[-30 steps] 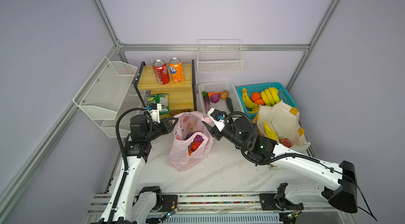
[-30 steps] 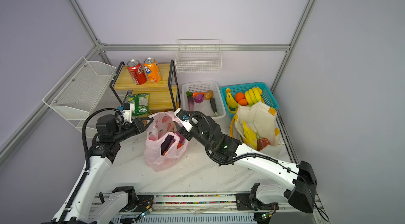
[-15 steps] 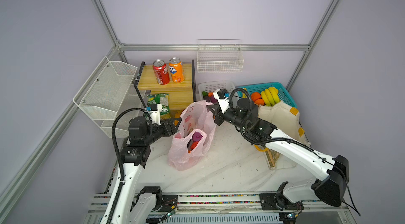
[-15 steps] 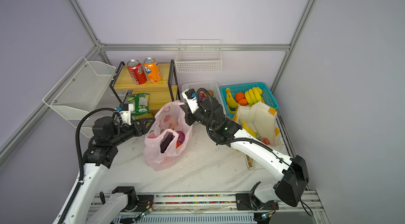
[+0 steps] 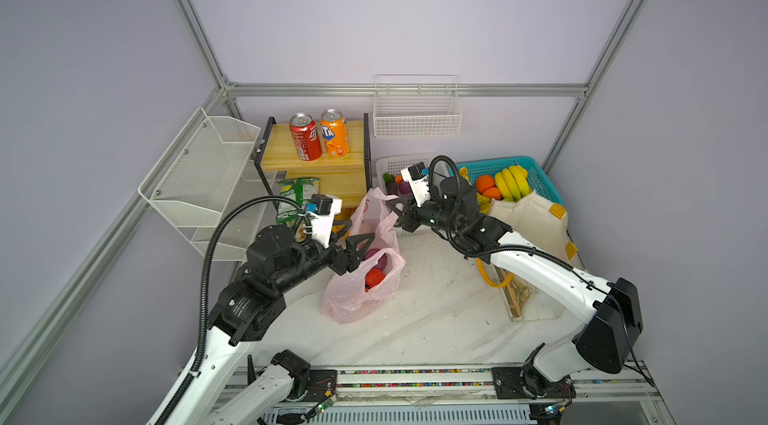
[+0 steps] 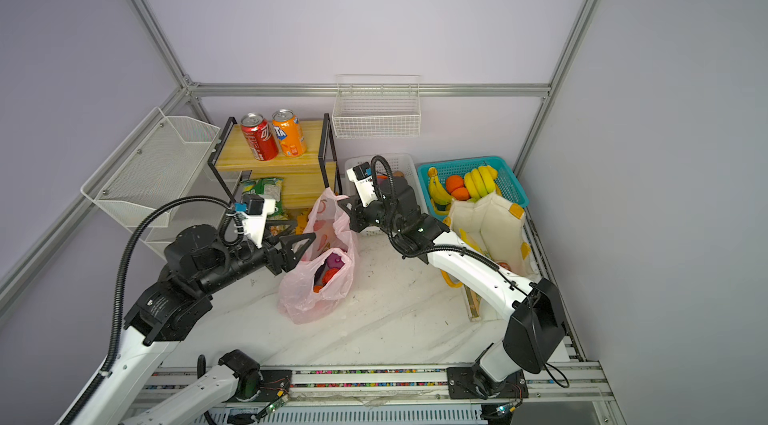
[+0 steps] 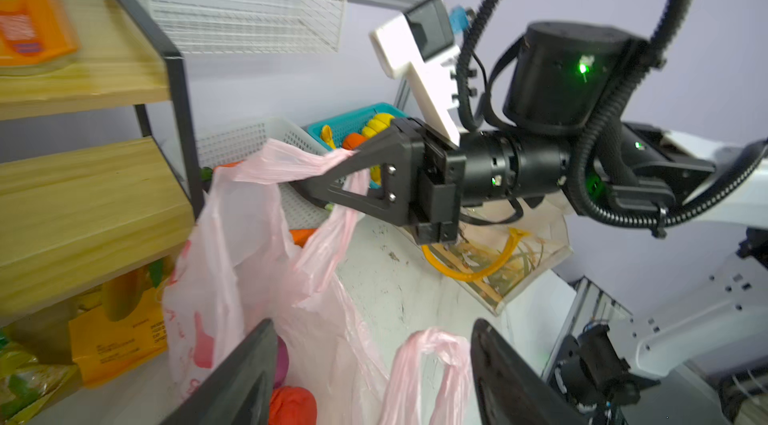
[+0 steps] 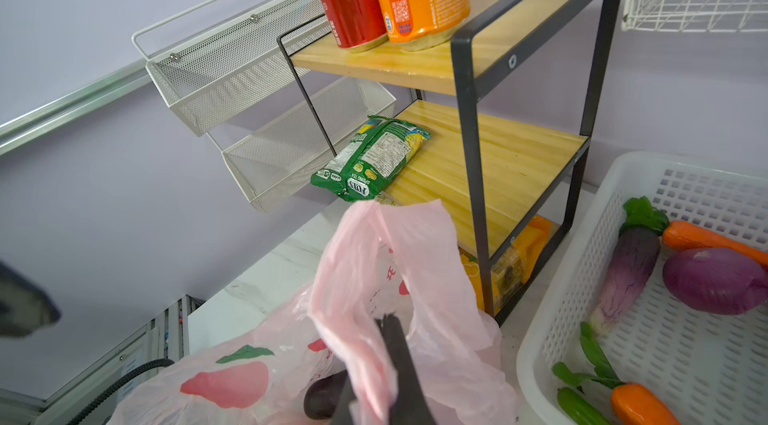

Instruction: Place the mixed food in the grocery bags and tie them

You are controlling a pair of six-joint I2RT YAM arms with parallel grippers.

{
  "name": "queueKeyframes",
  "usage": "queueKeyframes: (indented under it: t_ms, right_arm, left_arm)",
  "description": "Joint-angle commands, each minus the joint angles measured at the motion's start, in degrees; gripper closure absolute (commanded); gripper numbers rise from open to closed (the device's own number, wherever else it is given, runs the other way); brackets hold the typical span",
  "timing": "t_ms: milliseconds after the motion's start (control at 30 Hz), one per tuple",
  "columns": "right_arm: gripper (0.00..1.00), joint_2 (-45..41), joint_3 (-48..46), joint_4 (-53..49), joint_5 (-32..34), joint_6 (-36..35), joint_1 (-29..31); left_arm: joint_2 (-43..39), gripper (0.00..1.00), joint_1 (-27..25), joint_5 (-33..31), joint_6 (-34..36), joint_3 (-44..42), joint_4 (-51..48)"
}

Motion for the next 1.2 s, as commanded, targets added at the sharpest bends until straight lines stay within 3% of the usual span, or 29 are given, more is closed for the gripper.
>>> queueKeyframes:
  t_ms: [0, 100, 233, 433, 700, 933, 1033, 1167]
  right_arm:
    - [0.97, 0.9, 1.7, -0.2, -2.1, 1.7, -0.5]
    - [0.97, 0.8, 1.6, -0.5, -2.2, 1.5, -0.7]
    - [0.97, 0.3, 1.1, -0.5, -2.2, 1.2, -1.1]
    - [0.97, 0.3, 0.7, -0.5, -2.6, 0.9, -1.4]
    - [0.97, -0.2, 0.1, -0.7, -2.0, 0.8, -1.5]
    - [0.97, -6.7, 0.6, -8.3, 3.5, -2.6, -1.5]
    - [0.97, -12.6, 0.8, -12.0, 4.5, -4.0, -1.5]
    - [0.97, -20.2, 0.6, -16.2, 7.7, -5.3, -1.5]
  left_arm:
    - [2.9, 0.26, -7.4, -9.8, 8.3, 6.0, -4.5]
    - [4.7, 0.25, -11.3, -12.9, 12.0, 6.9, -6.9]
    - [6.1, 0.28, -12.9, -17.3, 14.2, 7.1, -9.2]
    - [6.4, 0.36, -13.0, -16.2, 16.1, 7.1, -11.8]
    - [11.2, 0.58, -12.9, -15.7, 14.6, 7.8, -9.4]
    - [6.3, 0.93, -12.6, -12.0, 7.2, 7.6, -0.2]
    - [1.0, 1.0, -11.4, -14.1, 3.1, 6.2, 5.9]
    - [-1.1, 1.0, -7.7, -15.4, 1.7, 7.0, 8.0]
